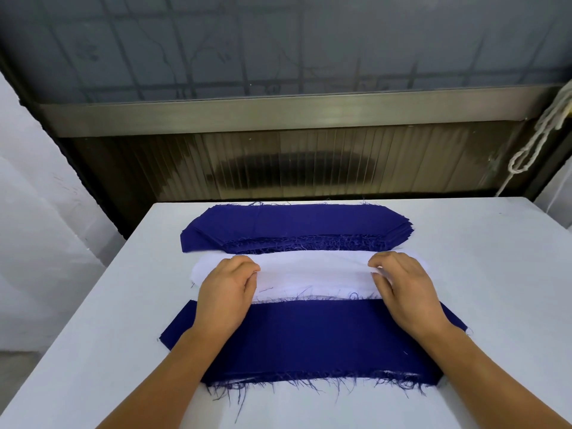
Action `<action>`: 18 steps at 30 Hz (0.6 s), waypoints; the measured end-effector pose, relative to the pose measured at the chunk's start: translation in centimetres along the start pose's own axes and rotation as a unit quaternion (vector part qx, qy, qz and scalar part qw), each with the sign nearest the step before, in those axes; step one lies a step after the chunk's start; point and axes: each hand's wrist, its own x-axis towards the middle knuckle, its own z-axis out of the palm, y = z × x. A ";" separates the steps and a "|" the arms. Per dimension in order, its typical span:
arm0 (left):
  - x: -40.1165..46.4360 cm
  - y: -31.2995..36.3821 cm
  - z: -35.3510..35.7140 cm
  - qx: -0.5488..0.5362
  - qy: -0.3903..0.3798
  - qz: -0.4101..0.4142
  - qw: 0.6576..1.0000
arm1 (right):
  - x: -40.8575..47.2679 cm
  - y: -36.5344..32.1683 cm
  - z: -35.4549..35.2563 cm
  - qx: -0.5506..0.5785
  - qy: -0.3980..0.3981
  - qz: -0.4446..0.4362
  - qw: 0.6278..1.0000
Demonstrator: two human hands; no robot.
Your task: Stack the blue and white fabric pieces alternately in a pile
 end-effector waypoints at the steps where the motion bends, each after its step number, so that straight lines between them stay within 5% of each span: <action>1: 0.1 0.0 -0.9 0.004 0.021 0.024 0.999 | -0.1 -0.5 -0.9 0.002 0.006 -0.009 1.000; 6: -1.4 0.0 -6.7 0.015 0.004 0.107 0.994 | -2.3 -3.3 -6.1 0.075 -0.054 0.020 0.996; 10: -3.5 -0.7 -9.9 -0.089 -0.158 0.052 0.982 | -3.5 -3.6 -8.4 0.199 -0.217 0.135 0.946; 14: -4.1 -1.7 -10.0 -0.109 -0.309 -0.020 0.945 | -3.5 -1.9 -8.4 0.205 -0.355 0.179 0.895; 18: -3.1 -1.5 -9.6 -0.131 -0.270 -0.069 0.951 | -2.3 -0.8 -7.6 0.149 -0.311 0.196 0.918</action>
